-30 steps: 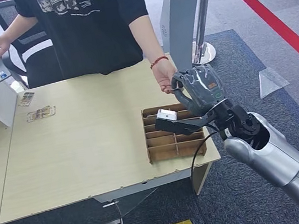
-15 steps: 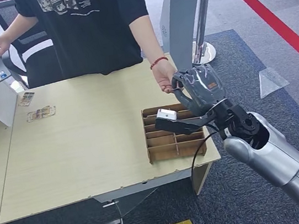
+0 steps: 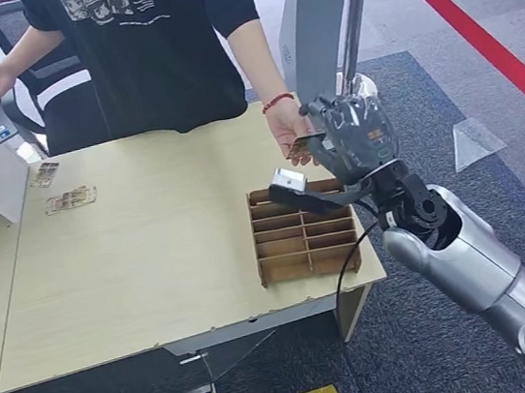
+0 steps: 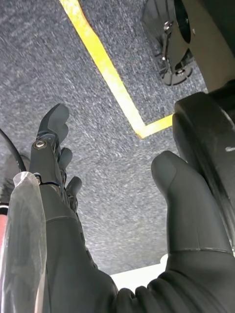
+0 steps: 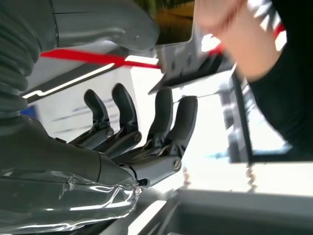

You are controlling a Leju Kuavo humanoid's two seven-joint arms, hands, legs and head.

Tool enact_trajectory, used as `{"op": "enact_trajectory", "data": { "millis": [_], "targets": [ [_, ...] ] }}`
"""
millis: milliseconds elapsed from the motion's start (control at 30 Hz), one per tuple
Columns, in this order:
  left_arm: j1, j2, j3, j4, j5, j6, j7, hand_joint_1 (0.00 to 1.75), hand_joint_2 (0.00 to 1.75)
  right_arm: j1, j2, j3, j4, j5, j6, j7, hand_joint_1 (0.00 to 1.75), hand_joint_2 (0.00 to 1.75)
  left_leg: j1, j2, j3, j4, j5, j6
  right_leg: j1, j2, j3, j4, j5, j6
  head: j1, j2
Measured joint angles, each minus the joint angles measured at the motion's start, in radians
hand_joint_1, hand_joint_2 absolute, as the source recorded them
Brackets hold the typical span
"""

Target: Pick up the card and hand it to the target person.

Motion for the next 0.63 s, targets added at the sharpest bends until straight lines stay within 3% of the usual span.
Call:
{"op": "enact_trajectory", "data": {
  "millis": [233,633],
  "targets": [
    [0.001,0.001,0.002,-0.001,-0.002,0.0,-0.002,0.0,1.75,0.034,-0.031,0.004,-0.085,-0.01,0.041,0.014,0.0,1.75,0.0,-0.01,-0.001,0.001,0.001,0.001,0.0,-0.01,0.001,0.0,-0.003,0.0,0.0,0.0],
    [0.002,-0.001,0.001,-0.001,-0.002,-0.003,0.003,0.0,1.75,0.039,-0.037,0.004,-0.098,-0.01,0.048,0.023,0.0,1.75,0.0,-0.01,-0.002,0.002,0.002,0.001,0.0,-0.01,-0.001,0.0,-0.002,0.0,0.0,0.0]
  ]
}}
